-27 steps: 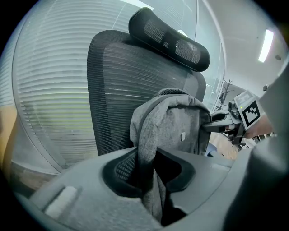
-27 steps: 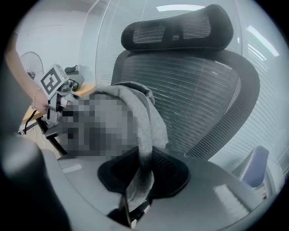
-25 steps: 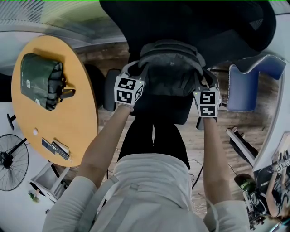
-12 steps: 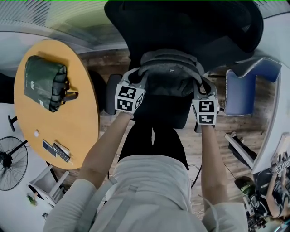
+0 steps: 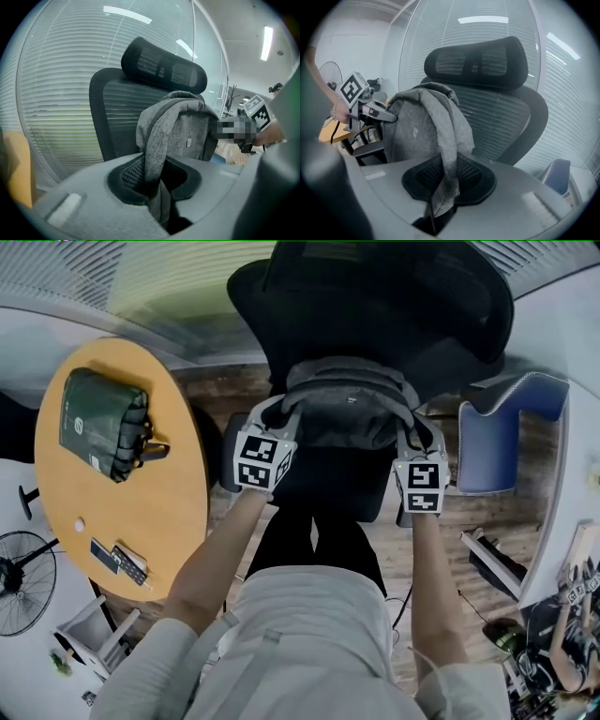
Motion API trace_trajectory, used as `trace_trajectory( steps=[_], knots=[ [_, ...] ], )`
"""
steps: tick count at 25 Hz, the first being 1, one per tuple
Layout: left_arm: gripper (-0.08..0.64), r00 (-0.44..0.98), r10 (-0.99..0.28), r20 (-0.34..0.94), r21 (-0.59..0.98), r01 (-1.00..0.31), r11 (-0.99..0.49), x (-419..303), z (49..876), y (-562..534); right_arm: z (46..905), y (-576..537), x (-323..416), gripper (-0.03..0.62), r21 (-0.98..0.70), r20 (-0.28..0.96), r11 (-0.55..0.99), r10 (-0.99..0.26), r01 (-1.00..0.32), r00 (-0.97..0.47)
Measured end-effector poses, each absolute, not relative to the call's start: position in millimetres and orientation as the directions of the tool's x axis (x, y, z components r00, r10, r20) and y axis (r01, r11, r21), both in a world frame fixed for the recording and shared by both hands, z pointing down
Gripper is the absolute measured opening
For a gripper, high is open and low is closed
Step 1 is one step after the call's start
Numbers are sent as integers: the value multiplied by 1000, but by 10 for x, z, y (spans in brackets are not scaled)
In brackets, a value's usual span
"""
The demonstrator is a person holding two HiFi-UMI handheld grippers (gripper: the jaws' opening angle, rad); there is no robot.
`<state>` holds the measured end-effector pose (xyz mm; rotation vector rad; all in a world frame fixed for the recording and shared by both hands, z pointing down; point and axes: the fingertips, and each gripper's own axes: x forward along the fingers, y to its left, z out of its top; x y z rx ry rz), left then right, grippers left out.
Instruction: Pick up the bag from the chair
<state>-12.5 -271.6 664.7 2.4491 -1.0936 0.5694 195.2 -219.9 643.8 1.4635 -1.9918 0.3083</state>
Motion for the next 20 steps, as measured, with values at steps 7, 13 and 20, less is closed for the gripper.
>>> trace_trajectory(
  steps=[7, 13, 20],
  knots=[
    [63, 616, -622, 483, 164, -762, -627, -142, 6284, -2729, 6099, -2216, 1937, 61, 183, 579, 332, -797, -925, -172],
    [62, 617, -639, 459, 145, -762, -631, -190, 5972, -2728, 5807, -2194, 1888, 61, 186, 550, 321, -817, -929, -172],
    [60, 618, -653, 438, 144, -765, -627, -220, 5641, -2671, 5495, -2160, 1861, 60, 186, 519, 318, -835, -930, -183]
  ],
)
